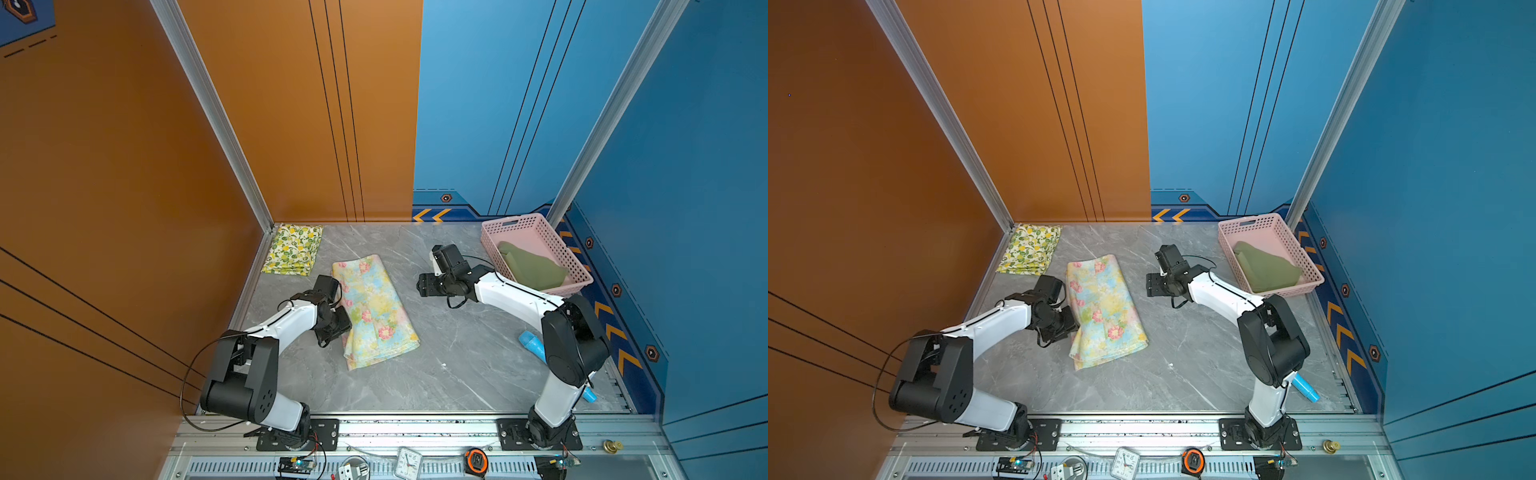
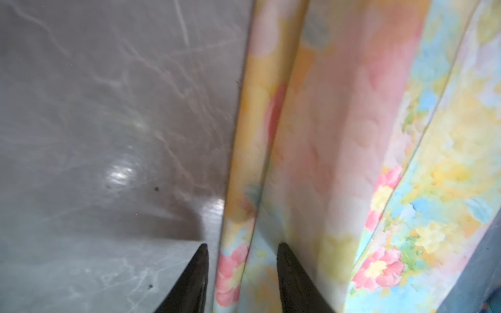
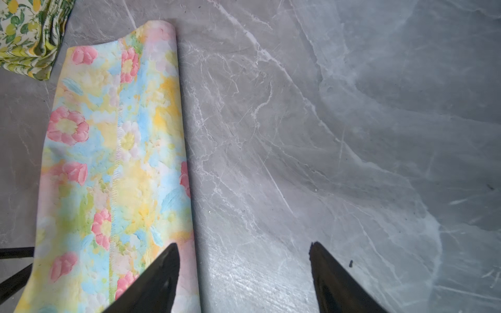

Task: Fold and stack skirts
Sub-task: Rotate the skirt at the center of the table.

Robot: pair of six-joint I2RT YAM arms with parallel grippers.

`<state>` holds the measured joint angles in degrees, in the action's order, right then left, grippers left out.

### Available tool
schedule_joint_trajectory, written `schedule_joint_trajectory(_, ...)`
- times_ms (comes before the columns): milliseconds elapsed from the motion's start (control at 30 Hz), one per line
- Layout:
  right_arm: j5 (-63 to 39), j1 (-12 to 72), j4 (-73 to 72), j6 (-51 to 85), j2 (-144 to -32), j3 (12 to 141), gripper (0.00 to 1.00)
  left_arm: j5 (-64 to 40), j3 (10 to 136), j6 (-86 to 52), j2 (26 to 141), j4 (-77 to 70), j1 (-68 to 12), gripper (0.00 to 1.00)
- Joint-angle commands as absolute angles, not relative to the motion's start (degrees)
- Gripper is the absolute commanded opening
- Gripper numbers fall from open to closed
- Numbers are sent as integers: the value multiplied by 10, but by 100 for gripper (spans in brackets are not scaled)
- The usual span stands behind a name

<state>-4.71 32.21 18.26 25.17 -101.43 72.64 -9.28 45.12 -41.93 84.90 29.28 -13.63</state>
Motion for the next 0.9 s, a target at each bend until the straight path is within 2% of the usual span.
schedule_joint_trajectory(0,-60,311,167,258,-985,713,76,-80,433,-475,847,258,-177,43)
schedule_joint_trajectory(267,-68,269,168,258,-920,692,76,-45,466,-574,920,159,-340,43)
schedule_joint_trajectory(400,-64,248,172,259,-889,674,77,-54,556,-585,1017,124,-390,44)
schedule_joint_trajectory(467,-64,238,179,259,-876,666,76,-73,620,-580,1062,114,-408,48)
schedule_joint_trajectory(633,-48,229,200,258,-845,646,77,-121,696,-544,1100,113,-419,64)
schedule_joint_trajectory(733,-38,229,216,256,-837,637,77,-143,661,-525,1072,113,-405,70)
schedule_joint_trajectory(867,-37,234,221,269,-854,628,77,-141,565,-509,977,115,-380,74)
